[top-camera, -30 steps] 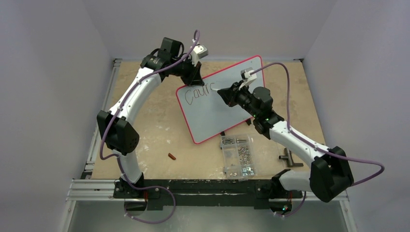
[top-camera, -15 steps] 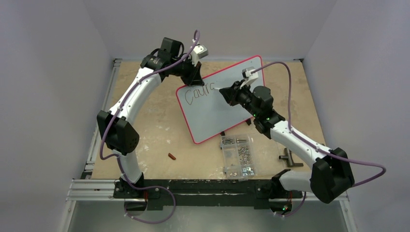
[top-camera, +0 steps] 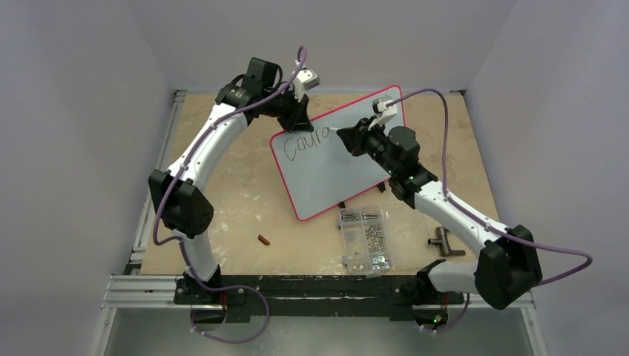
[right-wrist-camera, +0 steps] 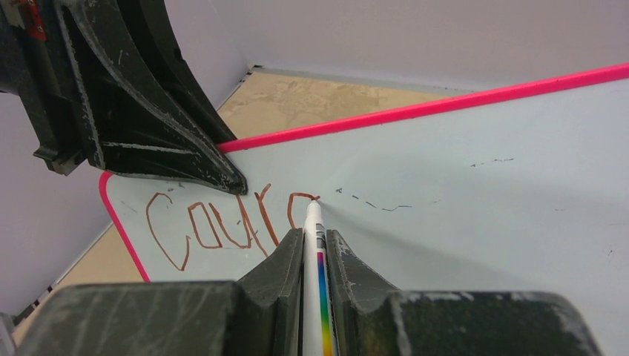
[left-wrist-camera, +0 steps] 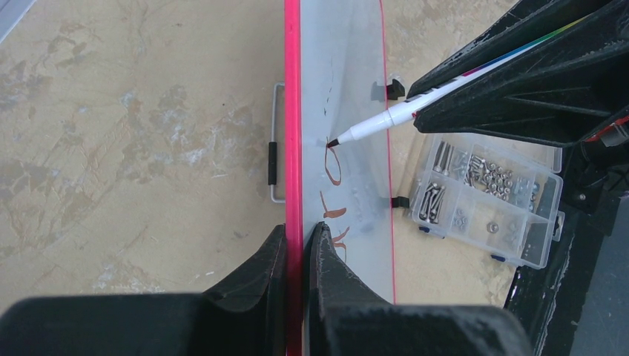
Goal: Write a sentence on the whiteboard
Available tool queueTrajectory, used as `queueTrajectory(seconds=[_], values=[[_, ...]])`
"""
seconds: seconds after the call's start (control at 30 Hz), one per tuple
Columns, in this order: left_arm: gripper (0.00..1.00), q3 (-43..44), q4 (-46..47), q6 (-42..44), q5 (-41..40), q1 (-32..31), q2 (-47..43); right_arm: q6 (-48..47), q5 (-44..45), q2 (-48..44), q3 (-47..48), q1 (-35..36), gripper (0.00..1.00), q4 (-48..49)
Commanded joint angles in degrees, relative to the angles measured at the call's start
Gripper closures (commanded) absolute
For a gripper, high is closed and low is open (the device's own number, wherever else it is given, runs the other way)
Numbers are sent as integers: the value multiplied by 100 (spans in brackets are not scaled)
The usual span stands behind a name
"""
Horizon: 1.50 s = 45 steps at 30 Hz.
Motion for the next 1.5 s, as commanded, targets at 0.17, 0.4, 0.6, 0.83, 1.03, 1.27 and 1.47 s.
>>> queueTrajectory(seconds=[0.17, 0.4, 0.6, 0.83, 1.03, 1.27, 1.47], values=[[100, -196, -651, 718, -465, -216, 61, -56, 118, 168, 316, -58, 100, 175], [100, -204, -652, 721, -494, -220, 46, -76, 104, 73, 39, -59, 100, 141], [100, -204, -648, 726, -518, -220, 53, 46, -30, -121, -229, -58, 100, 99], [100, -204, -653, 718, -526, -220, 36, 80, 61, -357, -310, -65, 100, -19], [100, -213, -649, 717, -523, -220, 11, 23, 220, -558, -264, -58, 100, -228], [100, -196, -637, 717, -527, -220, 26, -93, 223, -917, -65, -59, 100, -512], [100, -166, -639, 715, -518, -220, 61, -83, 476, -937, 46, -71, 100, -490]])
